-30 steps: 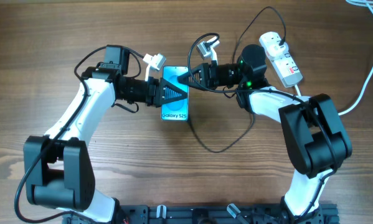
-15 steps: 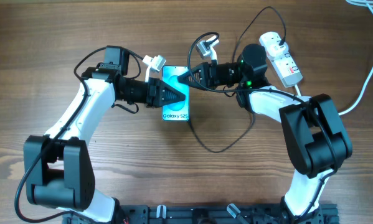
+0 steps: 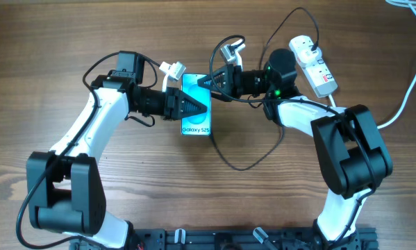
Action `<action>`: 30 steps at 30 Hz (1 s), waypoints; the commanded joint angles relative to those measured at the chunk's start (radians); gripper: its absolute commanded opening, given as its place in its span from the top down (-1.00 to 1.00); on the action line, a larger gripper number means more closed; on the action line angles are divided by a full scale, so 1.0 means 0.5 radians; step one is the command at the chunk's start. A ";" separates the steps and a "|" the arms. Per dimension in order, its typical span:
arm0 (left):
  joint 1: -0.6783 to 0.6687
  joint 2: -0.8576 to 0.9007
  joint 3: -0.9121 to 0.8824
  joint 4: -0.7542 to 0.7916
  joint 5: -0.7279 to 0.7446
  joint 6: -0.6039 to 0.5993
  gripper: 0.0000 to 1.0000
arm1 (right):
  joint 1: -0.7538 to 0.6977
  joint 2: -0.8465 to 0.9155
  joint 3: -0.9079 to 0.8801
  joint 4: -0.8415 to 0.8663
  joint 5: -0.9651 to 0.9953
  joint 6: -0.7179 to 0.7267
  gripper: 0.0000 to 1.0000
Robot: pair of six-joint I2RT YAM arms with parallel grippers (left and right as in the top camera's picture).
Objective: Plug charger to phone and switch on socket
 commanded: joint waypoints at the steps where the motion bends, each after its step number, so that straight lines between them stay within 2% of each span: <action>1: -0.007 -0.044 0.006 -0.001 -0.037 0.052 0.92 | -0.005 0.022 0.006 -0.148 0.089 -0.201 -0.50; 4: -0.007 -0.044 0.006 0.000 -0.037 0.052 0.92 | -0.003 0.022 0.006 -0.279 0.070 -0.298 -0.33; 11: -0.007 -0.044 0.006 0.034 -0.064 0.052 0.92 | 0.017 0.022 0.006 -0.330 -0.042 -0.294 -0.18; 14: -0.007 -0.044 0.006 0.066 -0.066 0.043 0.92 | 0.034 0.022 0.006 -0.330 -0.106 -0.304 -0.21; 18: -0.006 -0.044 0.006 0.069 -0.100 -0.032 0.92 | 0.031 0.022 0.005 -0.362 -0.091 -0.455 -0.45; 21: -0.006 -0.044 0.006 0.068 -0.309 -0.194 0.92 | 0.029 0.022 0.005 -0.372 -0.057 -0.499 -0.62; 24: -0.007 -0.044 0.006 0.068 -0.743 -0.475 0.92 | 0.021 0.023 0.005 -0.479 0.062 -0.644 -0.80; 27: -0.007 -0.044 0.006 0.057 -1.187 -0.780 0.92 | 0.009 0.022 0.005 -0.863 0.261 -0.929 -0.86; 30: -0.007 -0.044 0.006 0.036 -1.470 -0.962 0.92 | 0.006 0.023 0.005 -1.330 0.474 -1.234 -0.87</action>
